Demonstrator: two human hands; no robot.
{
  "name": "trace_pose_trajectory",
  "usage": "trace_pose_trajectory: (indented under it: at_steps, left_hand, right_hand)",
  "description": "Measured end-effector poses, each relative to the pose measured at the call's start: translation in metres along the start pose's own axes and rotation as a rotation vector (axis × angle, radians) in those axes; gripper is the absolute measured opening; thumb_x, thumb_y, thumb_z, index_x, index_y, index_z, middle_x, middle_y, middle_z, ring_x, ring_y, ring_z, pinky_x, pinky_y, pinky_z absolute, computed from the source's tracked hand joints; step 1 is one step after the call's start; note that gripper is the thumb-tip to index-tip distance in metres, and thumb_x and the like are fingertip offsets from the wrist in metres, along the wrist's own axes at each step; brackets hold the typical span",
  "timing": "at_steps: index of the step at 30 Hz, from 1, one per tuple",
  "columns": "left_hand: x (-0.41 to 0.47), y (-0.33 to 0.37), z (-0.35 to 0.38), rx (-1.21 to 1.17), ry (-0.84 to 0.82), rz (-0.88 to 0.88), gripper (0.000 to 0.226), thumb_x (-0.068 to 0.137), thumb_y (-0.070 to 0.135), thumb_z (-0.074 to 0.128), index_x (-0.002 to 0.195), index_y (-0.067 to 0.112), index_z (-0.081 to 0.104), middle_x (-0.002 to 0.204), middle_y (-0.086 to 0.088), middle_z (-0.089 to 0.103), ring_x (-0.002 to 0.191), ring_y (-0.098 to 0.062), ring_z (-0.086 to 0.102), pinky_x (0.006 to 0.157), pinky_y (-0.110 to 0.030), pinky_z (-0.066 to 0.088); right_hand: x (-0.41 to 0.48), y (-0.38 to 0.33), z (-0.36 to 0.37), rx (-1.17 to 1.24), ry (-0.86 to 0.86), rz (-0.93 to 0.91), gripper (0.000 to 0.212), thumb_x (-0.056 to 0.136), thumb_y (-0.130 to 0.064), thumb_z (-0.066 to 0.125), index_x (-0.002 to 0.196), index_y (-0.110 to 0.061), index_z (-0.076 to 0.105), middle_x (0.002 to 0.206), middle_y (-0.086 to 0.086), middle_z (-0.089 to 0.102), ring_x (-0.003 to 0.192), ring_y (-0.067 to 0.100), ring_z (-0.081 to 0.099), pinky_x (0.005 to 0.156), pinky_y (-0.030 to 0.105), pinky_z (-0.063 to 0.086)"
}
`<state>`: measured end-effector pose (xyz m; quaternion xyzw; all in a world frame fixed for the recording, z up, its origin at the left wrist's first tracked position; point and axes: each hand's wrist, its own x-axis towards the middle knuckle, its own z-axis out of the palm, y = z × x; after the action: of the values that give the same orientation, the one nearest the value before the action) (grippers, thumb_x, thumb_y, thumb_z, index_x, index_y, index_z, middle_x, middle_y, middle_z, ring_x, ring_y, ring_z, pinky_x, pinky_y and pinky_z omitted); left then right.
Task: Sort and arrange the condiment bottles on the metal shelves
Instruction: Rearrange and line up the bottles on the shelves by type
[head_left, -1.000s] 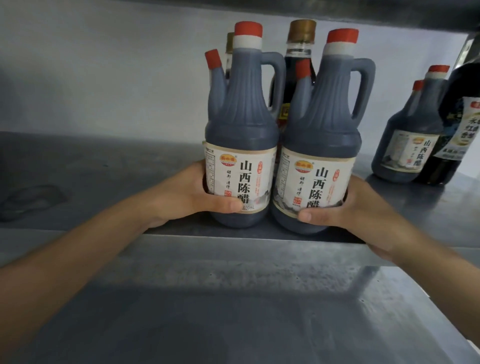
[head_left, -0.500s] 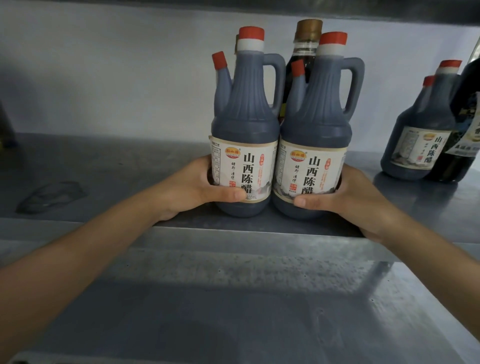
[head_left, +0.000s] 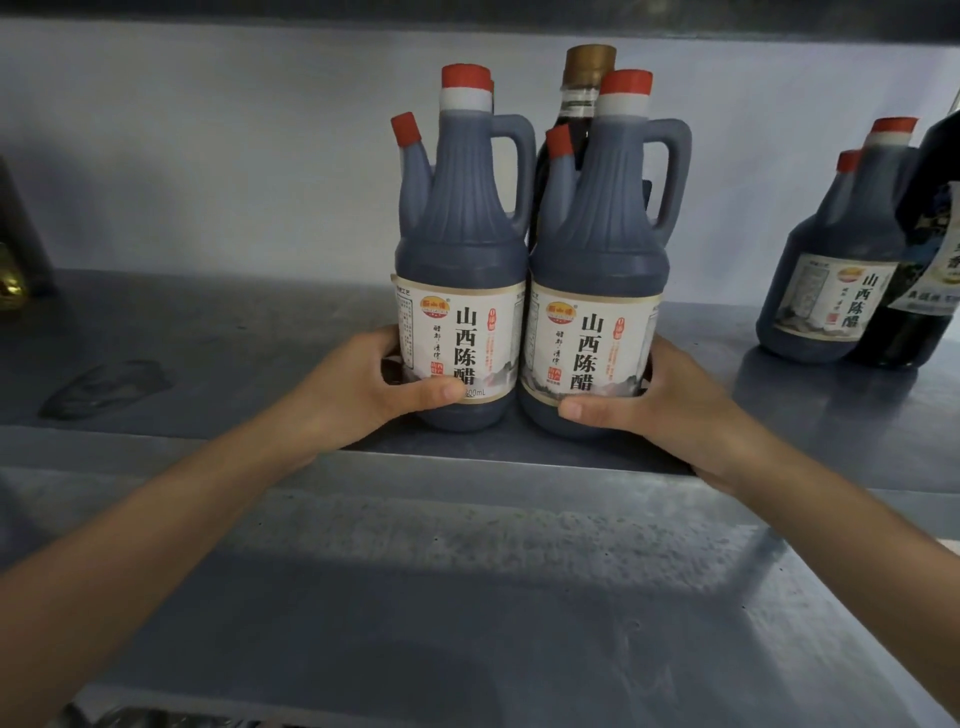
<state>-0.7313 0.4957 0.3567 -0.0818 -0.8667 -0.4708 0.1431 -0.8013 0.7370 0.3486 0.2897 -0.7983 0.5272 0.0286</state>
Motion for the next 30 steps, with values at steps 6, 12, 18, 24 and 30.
trace_pose_trajectory:
  at_steps: [6, 12, 18, 24, 30]
  left_hand:
    - [-0.051, -0.002, 0.034, 1.007, 0.382, -0.070, 0.053, 0.087, 0.062, 0.039, 0.099, 0.016, 0.064, 0.097, -0.001, 0.064, 0.084, -0.026, 0.065, 0.061, -0.035, 0.051]
    - [-0.066, 0.010, 0.112, 1.206, 0.506, 0.130, 0.057, 0.091, 0.043, 0.037, 0.092, -0.003, 0.071, 0.089, -0.024, 0.070, 0.079, -0.035, 0.070, 0.045, -0.035, 0.050]
    - [-0.051, 0.040, 0.195, 1.326, 0.572, 0.344, 0.042, 0.093, 0.031, 0.048, 0.096, -0.004, 0.071, 0.093, -0.023, 0.071, 0.087, -0.033, 0.069, 0.076, -0.039, 0.056]
    - [-0.020, 0.074, 0.280, 1.273, 0.509, 0.438, 0.033, 0.082, 0.021, 0.068, 0.105, -0.003, 0.068, 0.101, -0.022, 0.069, 0.094, -0.035, 0.067, 0.087, -0.046, 0.054]
    - [0.002, 0.109, 0.349, 1.172, 0.425, 0.448, 0.042, 0.076, 0.024, 0.070, 0.108, -0.002, 0.067, 0.106, -0.021, 0.068, 0.099, -0.035, 0.066, 0.093, -0.044, 0.051]
  right_hand:
    - [-0.027, 0.013, -0.026, -0.397, -0.089, -0.015, 0.034, 0.076, -0.045, 0.068, 0.105, -0.037, 0.052, 0.103, -0.021, 0.053, 0.095, -0.003, 0.055, 0.076, 0.007, 0.042]
    - [-0.068, 0.033, -0.062, -0.784, -0.021, -0.171, 0.058, 0.082, -0.069, 0.028, 0.115, -0.034, 0.060, 0.116, -0.021, 0.057, 0.108, 0.007, 0.049, 0.084, 0.026, 0.042]
    - [-0.104, 0.067, -0.095, -1.054, 0.119, -0.277, 0.053, 0.085, -0.055, 0.038, 0.122, -0.024, 0.061, 0.121, -0.008, 0.063, 0.108, 0.017, 0.061, 0.089, 0.030, 0.045]
    - [-0.132, 0.095, -0.141, -1.094, 0.161, -0.307, 0.059, 0.085, -0.052, 0.039, 0.127, -0.015, 0.058, 0.129, 0.000, 0.060, 0.118, 0.019, 0.058, 0.099, 0.032, 0.030]
    - [-0.162, 0.121, -0.189, -1.049, 0.212, -0.344, 0.055, 0.090, -0.047, 0.044, 0.134, -0.014, 0.052, 0.137, 0.001, 0.053, 0.129, 0.018, 0.047, 0.107, 0.034, 0.031]
